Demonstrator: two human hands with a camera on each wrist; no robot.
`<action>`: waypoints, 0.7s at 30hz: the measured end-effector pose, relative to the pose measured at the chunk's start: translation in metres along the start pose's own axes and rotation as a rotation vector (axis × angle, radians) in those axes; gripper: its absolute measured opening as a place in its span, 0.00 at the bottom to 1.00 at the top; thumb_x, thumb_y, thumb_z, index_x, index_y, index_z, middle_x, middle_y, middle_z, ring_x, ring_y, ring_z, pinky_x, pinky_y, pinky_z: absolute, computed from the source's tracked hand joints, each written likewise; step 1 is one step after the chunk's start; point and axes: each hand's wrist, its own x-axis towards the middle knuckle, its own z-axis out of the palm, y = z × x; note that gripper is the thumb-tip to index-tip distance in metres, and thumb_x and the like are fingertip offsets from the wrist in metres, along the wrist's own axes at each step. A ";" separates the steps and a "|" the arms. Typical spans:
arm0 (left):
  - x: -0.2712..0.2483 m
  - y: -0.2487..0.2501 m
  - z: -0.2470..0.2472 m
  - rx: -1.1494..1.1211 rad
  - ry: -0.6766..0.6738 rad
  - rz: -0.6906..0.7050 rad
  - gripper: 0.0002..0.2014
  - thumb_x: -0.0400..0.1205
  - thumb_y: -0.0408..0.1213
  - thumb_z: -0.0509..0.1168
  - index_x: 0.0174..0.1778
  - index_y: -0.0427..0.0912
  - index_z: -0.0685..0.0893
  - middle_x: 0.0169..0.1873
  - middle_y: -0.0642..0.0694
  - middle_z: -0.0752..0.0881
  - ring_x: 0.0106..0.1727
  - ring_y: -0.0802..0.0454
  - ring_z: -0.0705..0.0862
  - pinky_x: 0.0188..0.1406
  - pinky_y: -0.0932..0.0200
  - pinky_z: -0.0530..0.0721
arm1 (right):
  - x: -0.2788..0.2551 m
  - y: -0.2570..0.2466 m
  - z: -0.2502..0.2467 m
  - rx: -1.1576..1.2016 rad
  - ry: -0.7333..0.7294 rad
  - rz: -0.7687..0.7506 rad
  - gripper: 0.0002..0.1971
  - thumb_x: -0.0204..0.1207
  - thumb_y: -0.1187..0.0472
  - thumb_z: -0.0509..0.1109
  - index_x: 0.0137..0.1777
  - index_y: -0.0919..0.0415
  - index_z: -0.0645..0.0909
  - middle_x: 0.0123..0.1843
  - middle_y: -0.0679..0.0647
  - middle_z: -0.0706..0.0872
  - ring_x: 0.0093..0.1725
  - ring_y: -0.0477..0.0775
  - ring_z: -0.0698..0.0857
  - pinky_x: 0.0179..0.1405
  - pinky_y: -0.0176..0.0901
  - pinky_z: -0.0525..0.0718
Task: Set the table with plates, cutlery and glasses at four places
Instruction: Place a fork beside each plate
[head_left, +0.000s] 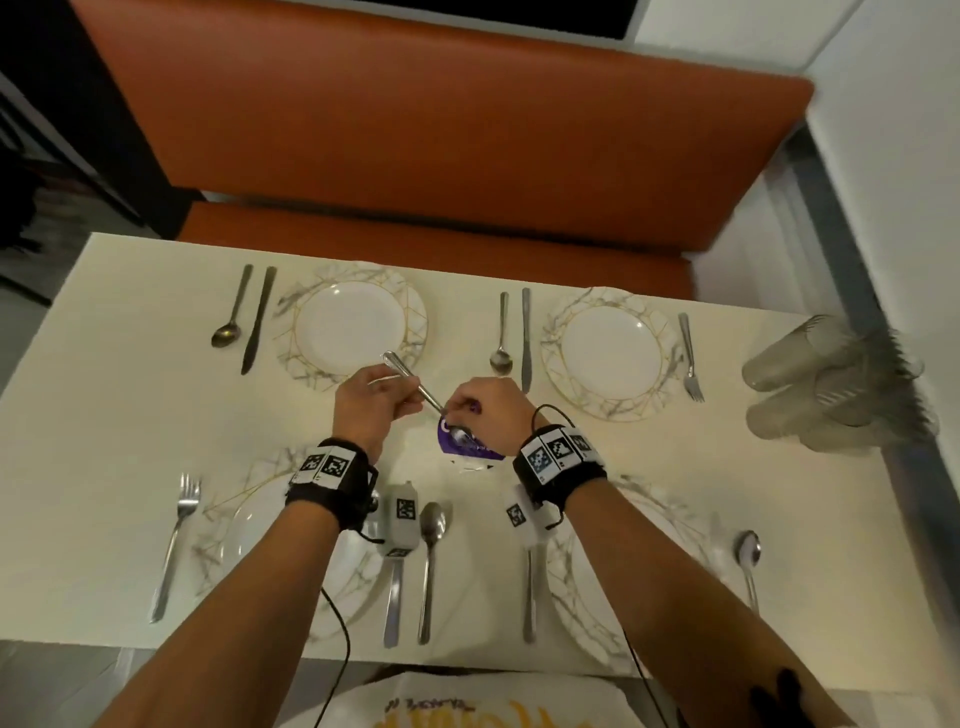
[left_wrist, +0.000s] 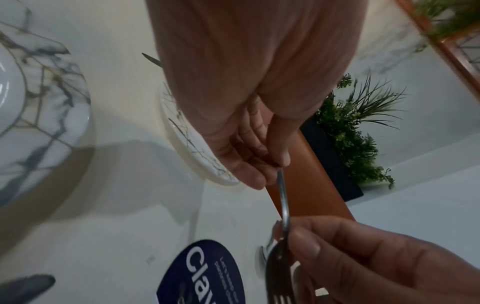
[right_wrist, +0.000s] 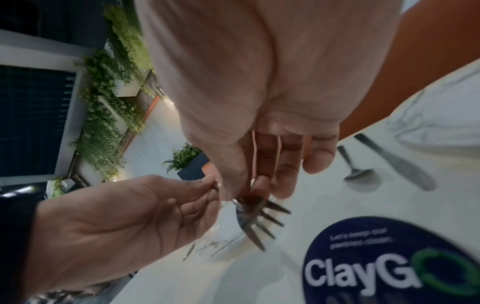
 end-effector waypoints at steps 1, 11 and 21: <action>0.003 0.002 -0.007 0.001 0.008 0.008 0.19 0.78 0.23 0.76 0.63 0.22 0.81 0.47 0.25 0.90 0.36 0.43 0.91 0.43 0.54 0.94 | 0.003 -0.007 0.009 0.028 0.008 -0.007 0.05 0.76 0.59 0.78 0.49 0.58 0.91 0.46 0.50 0.92 0.46 0.47 0.86 0.50 0.36 0.79; 0.032 0.005 -0.025 0.293 -0.113 -0.007 0.11 0.88 0.44 0.67 0.56 0.39 0.87 0.42 0.44 0.92 0.36 0.50 0.87 0.36 0.53 0.84 | 0.051 -0.025 0.025 0.164 0.066 0.097 0.04 0.79 0.63 0.74 0.51 0.58 0.89 0.46 0.49 0.91 0.44 0.46 0.86 0.46 0.38 0.86; 0.041 -0.019 -0.050 0.672 -0.254 -0.004 0.05 0.88 0.37 0.66 0.53 0.46 0.87 0.42 0.50 0.93 0.39 0.51 0.91 0.37 0.62 0.81 | 0.132 0.010 0.022 0.149 0.207 0.375 0.06 0.81 0.63 0.72 0.52 0.57 0.90 0.50 0.49 0.90 0.50 0.52 0.89 0.49 0.40 0.86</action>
